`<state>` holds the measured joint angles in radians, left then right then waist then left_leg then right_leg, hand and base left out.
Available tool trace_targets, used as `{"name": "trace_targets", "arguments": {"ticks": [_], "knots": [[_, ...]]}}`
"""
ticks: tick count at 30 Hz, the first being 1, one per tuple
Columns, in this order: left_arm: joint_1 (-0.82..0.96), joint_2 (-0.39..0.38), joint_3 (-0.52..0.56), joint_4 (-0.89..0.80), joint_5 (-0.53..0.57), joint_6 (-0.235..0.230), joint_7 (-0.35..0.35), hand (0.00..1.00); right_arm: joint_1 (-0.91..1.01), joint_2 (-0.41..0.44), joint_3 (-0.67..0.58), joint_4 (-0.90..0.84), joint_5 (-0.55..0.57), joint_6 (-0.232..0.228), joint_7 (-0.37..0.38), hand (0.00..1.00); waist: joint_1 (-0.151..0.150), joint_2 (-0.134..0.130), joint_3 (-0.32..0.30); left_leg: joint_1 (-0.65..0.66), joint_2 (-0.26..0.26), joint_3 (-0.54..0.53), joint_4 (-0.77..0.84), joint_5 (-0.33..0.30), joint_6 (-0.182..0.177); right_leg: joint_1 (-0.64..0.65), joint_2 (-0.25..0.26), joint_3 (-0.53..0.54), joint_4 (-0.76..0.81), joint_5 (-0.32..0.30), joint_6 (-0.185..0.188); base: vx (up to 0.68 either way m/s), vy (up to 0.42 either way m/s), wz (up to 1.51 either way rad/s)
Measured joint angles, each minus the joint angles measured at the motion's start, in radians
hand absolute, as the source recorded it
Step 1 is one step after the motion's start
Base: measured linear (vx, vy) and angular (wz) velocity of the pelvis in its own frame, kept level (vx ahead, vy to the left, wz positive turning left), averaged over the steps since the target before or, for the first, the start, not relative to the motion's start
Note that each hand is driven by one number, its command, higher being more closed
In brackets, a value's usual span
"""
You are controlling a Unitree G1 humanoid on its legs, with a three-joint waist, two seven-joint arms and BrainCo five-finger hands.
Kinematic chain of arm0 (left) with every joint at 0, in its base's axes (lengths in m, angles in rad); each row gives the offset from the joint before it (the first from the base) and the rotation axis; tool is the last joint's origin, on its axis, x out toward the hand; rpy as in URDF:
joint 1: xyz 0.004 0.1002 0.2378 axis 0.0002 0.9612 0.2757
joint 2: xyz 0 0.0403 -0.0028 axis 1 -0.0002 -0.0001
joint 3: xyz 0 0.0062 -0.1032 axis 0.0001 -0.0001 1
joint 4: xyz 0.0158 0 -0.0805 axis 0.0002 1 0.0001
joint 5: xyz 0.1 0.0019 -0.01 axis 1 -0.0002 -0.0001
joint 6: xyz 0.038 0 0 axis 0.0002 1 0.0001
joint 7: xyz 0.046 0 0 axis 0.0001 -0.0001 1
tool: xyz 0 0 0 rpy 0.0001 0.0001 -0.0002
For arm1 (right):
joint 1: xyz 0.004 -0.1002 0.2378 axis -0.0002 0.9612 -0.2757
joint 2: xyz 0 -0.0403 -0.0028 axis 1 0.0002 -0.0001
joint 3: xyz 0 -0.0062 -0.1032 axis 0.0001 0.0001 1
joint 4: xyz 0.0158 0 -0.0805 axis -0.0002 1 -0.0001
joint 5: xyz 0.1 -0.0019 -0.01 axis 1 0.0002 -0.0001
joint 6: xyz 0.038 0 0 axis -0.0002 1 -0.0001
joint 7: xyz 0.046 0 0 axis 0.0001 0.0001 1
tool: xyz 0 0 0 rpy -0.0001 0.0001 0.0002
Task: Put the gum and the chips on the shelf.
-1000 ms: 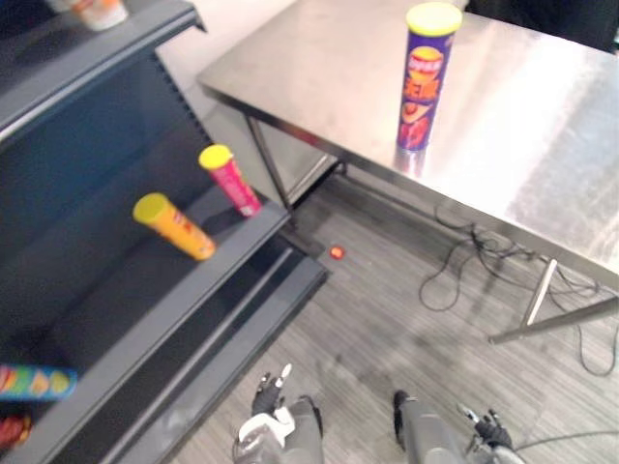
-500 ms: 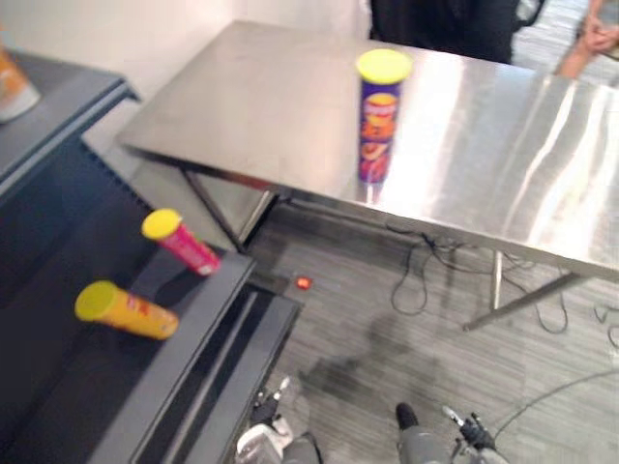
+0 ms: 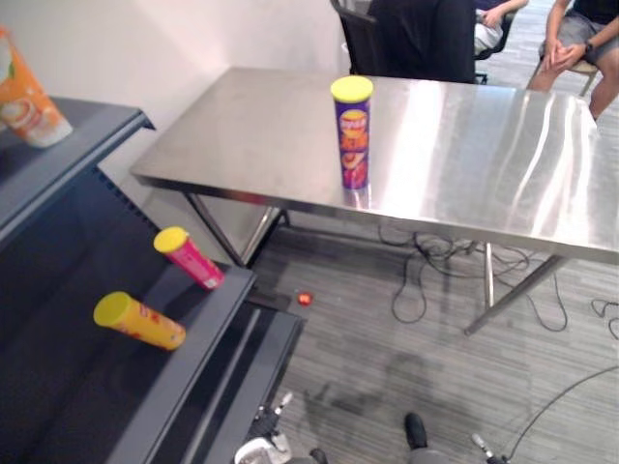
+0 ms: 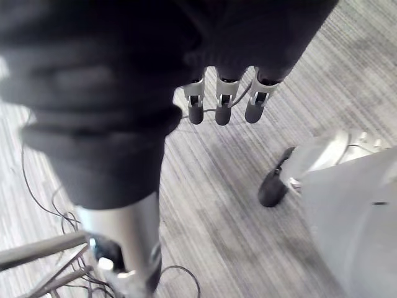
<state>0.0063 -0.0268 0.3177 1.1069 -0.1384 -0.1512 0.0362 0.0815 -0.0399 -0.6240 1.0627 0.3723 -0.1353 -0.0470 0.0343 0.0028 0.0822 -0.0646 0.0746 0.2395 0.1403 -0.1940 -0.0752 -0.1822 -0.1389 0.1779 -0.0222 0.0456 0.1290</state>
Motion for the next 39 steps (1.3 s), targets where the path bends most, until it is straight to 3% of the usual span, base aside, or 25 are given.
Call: {"name": "trace_targets", "arguments": {"ticks": [3, 6, 7, 12, 16, 22, 28, 34, 39], "knots": [[0.01, 0.007, -0.003, -0.002, 0.004, 0.0, 0.0, 0.0, 0.001, -0.005, 0.002, -0.21, 0.059, -0.001, -0.026, 0.0, -0.002, 0.001, -0.002, -0.009, 0.003, -0.001, 0.0, 0.0, -0.001, 0.002, 0.0, -0.007, -0.028, 0.011, -0.014, 0.01, -0.006, -0.02], [0.025, 0.012, -0.005, -0.025, 0.005, 0.001, 0.0, 0.0, 0.008, -0.02, 0.003, -0.549, 0.057, -0.017, -0.082, 0.0, -0.003, -0.004, -0.002, -0.019, 0.005, 0.009, 0.003, 0.002, 0.002, -0.009, -0.002, -0.006, -0.037, 0.031, -0.002, 0.06, -0.016, -0.07], [0.038, 0.011, 0.003, -0.043, 0.005, 0.0, 0.001, 0.0, 0.004, -0.032, 0.002, -0.666, 0.042, -0.034, -0.109, 0.0, -0.002, -0.005, -0.004, -0.02, 0.006, 0.013, 0.003, 0.001, 0.001, -0.013, 0.001, -0.005, -0.037, 0.043, 0.015, 0.08, -0.014, -0.1], [0.048, -0.011, 0.068, -0.088, 0.028, 0.002, 0.008, 0.0, 0.0, -0.033, -0.089, -1.072, -0.072, -0.106, -0.216, 0.0, -0.002, -0.023, -0.007, -0.028, 0.023, 0.015, -0.001, -0.004, -0.006, -0.026, 0.02, -0.009, -0.037, 0.044, 0.015, 0.08, -0.035, -0.06], [0.048, -0.026, 0.075, -0.111, 0.045, 0.008, 0.011, 0.0, 0.014, -0.02, -0.126, -1.255, -0.143, -0.132, -0.273, 0.0, -0.003, -0.026, -0.007, -0.019, 0.024, 0.015, -0.006, -0.011, -0.005, -0.024, 0.021, -0.01, -0.037, 0.044, 0.016, 0.03, -0.014, -0.05], [0.044, -0.054, 0.077, -0.137, 0.076, 0.009, 0.023, 0.0, 0.048, 0.004, -0.098, -1.457, -0.225, -0.138, -0.294, 0.0, -0.001, -0.026, -0.007, -0.021, 0.025, 0.021, 0.006, -0.029, 0.002, -0.019, 0.013, -0.014, -0.04, 0.047, 0.021, -0.02, -0.006, -0.02], [0.042, -0.04, 0.009, -0.129, 0.08, 0.009, 0.025, 0.0, 0.01, -0.048, 0.038, -1.455, -0.237, -0.148, -0.239, 0.0, -0.003, -0.027, -0.008, -0.052, 0.015, -0.008, 0.029, -0.03, 0.002, -0.024, 0.007, -0.032, -0.048, 0.048, 0.023, -0.04, -0.021, 0.11], [0.038, 0.009, -0.085, -0.108, 0.082, 0.008, 0.015, 0.0, -0.288, -0.243, 0.214, -1.128, -0.235, -0.124, -0.184, 0.0, 0.0, -0.026, -0.005, -0.101, 0.0, -0.084, 0.055, -0.021, 0.011, -0.025, -0.008, -0.077, -0.048, 0.053, 0.029, -0.06, -0.029, 0.29], [0.031, 0.041, -0.128, -0.11, 0.081, 0.006, 0.015, 0.0, -0.52, -0.322, 0.323, -0.934, -0.235, -0.093, -0.191, 0.0, 0.023, -0.02, 0.035, -0.139, -0.018, -0.138, 0.077, -0.011, 0.022, -0.025, -0.024, -0.117, -0.048, 0.065, 0.03, -0.07, -0.011, 0.29]]}}
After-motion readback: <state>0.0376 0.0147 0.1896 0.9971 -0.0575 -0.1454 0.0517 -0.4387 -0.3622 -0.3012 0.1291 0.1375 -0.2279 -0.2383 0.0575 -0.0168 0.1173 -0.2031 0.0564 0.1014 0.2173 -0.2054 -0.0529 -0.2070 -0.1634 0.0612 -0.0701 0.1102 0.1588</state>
